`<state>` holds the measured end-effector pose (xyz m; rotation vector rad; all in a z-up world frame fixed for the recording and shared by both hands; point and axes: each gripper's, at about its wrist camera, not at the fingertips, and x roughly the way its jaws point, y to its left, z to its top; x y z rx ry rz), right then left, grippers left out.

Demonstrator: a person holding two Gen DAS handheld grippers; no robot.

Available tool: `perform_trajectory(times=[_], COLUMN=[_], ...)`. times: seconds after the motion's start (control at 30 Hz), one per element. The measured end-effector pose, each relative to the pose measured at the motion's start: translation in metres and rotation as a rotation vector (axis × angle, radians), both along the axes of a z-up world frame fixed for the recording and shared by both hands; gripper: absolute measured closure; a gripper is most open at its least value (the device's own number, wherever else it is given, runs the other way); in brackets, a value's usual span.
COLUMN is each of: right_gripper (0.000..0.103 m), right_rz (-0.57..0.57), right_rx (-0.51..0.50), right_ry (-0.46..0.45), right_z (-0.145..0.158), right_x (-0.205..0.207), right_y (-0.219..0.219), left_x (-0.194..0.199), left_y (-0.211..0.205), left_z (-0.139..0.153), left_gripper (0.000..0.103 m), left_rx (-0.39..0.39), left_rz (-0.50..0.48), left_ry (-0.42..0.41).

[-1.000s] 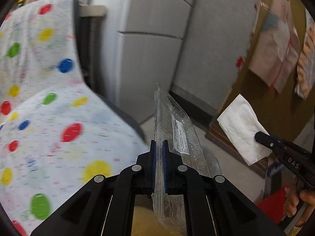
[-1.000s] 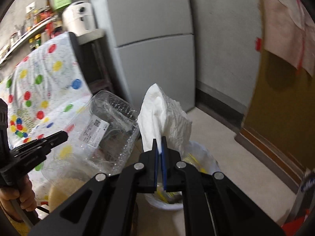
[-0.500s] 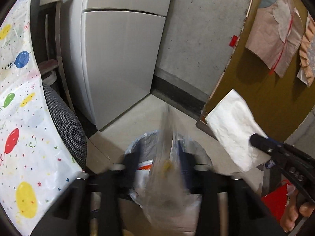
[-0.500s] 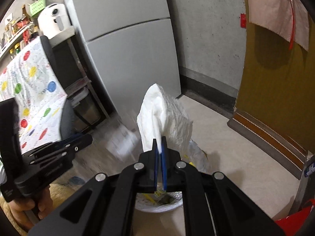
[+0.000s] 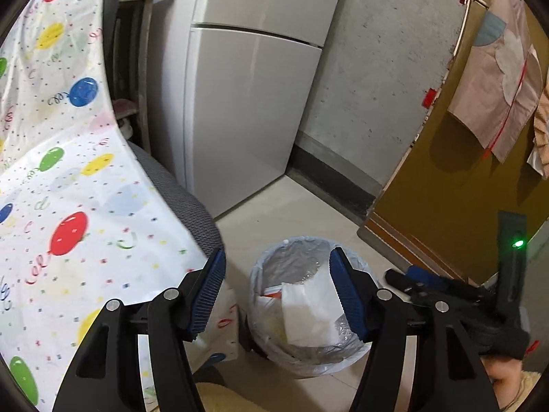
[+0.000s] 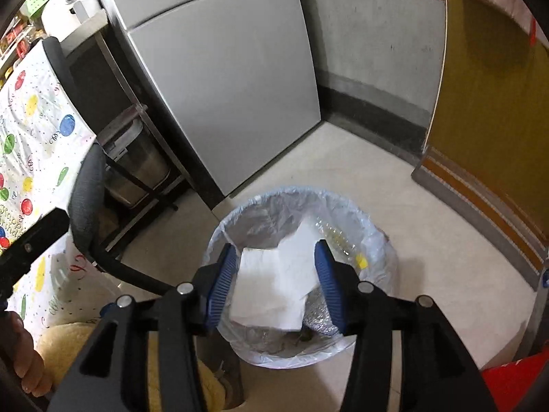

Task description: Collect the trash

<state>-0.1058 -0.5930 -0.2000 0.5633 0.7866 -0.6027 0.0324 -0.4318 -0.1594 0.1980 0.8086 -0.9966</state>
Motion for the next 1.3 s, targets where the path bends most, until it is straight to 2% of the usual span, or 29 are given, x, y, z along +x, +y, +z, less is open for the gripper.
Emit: perform_trajectory(times=[0.17,0.23,0.3,0.4,0.47,0.5,0.6,0.67,0.8,0.87,1.03,1.3], right_gripper=[0.055,0.05,0.047,0.041,0.035,0.03,0.013,0.006,0.006,0.006,0.006,0.006], right_rz=[0.01,0.014,0.037,0.079,0.089,0.09,0.082,0.073,0.082,0.079,0.098,0.088], right_rx=[-0.065,-0.086,-0.11,-0.156,-0.172,-0.175,-0.205,-0.24,-0.28,-0.293,-0.331,-0.355], right_ry=[-0.026,-0.027,-0.021,0.008,0.017,0.018,0.058,0.07,0.092,0.1,0.05,0.026], right_z=[0.034,0.047,0.058,0.07,0.078,0.081,0.095,0.101,0.108,0.112,0.132,0.149], right_x=[-0.019,-0.028,-0.033,-0.038,-0.043,-0.045,-0.048,-0.05,-0.053,-0.057,-0.063,-0.067], right_y=[0.02,0.033,0.049,0.074,0.088,0.093,0.112,0.123,0.14,0.146,0.16,0.165], left_x=[-0.006,-0.009,-0.015,-0.021,-0.024,-0.026,-0.032,-0.034,-0.034,-0.035,-0.036,-0.043], left_y=[0.021,0.027,0.042,0.058,0.07,0.076,0.094,0.102,0.118,0.127,0.149,0.162], left_z=[0.013,0.017,0.025,0.034,0.041,0.045,0.057,0.063,0.069,0.071,0.078,0.098], left_gripper=[0.039,0.038,0.028,0.026,0.023,0.015,0.014,0.014,0.014,0.014,0.014,0.014], left_rx=[0.007,0.016,0.033,0.068,0.081,0.089,0.098,0.138,0.199,0.198,0.18,0.202], left_rz=[0.007,0.011,0.017,0.028,0.03,0.033,0.054,0.08,0.133,0.147,0.179,0.226], left_ry=[-0.035,-0.047,-0.069,-0.099,-0.106,-0.114,-0.143,-0.162,-0.163,-0.148,-0.108,-0.184])
